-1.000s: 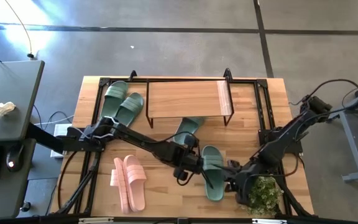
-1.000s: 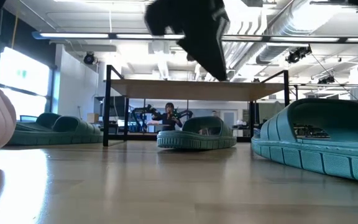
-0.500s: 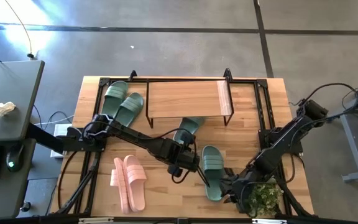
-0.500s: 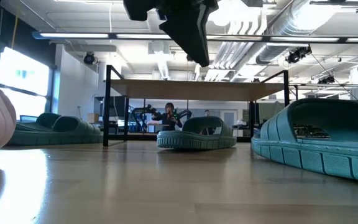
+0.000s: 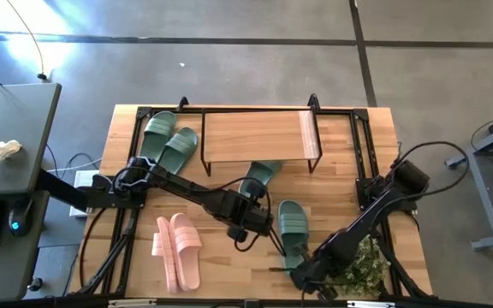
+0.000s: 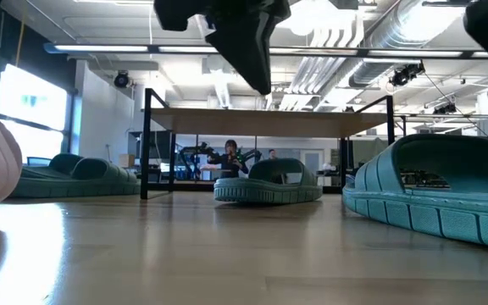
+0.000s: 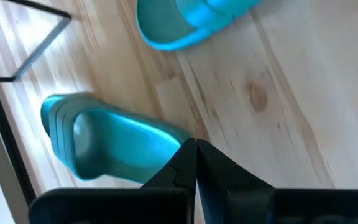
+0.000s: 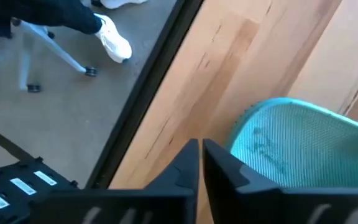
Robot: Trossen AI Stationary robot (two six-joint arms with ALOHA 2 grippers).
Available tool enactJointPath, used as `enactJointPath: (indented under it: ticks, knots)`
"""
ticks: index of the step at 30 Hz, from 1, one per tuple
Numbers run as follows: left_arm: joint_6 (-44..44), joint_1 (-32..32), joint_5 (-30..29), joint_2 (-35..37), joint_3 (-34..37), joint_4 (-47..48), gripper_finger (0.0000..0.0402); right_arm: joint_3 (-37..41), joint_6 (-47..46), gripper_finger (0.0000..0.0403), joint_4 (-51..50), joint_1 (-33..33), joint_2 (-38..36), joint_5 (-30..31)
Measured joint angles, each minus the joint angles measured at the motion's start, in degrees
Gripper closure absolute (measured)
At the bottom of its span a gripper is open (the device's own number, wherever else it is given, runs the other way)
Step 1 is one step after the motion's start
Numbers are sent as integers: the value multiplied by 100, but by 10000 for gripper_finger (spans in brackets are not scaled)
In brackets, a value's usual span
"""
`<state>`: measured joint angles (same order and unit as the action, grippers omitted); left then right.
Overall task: Pick and place slides into the shelf
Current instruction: Put the green slide under the shelf
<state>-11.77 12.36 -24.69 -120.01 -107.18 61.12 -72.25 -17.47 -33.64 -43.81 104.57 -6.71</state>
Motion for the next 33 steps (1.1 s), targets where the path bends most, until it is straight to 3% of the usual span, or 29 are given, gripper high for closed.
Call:
enactJointPath:
  ticks: [14,33]
  knots:
    - [414,-86,-651,422,0,1287,401,-4,208,402,462,-16,464,-231]
    - [394,-149,-859,1075,-2,1245,401,-2,20,403,176,510,632,-40]
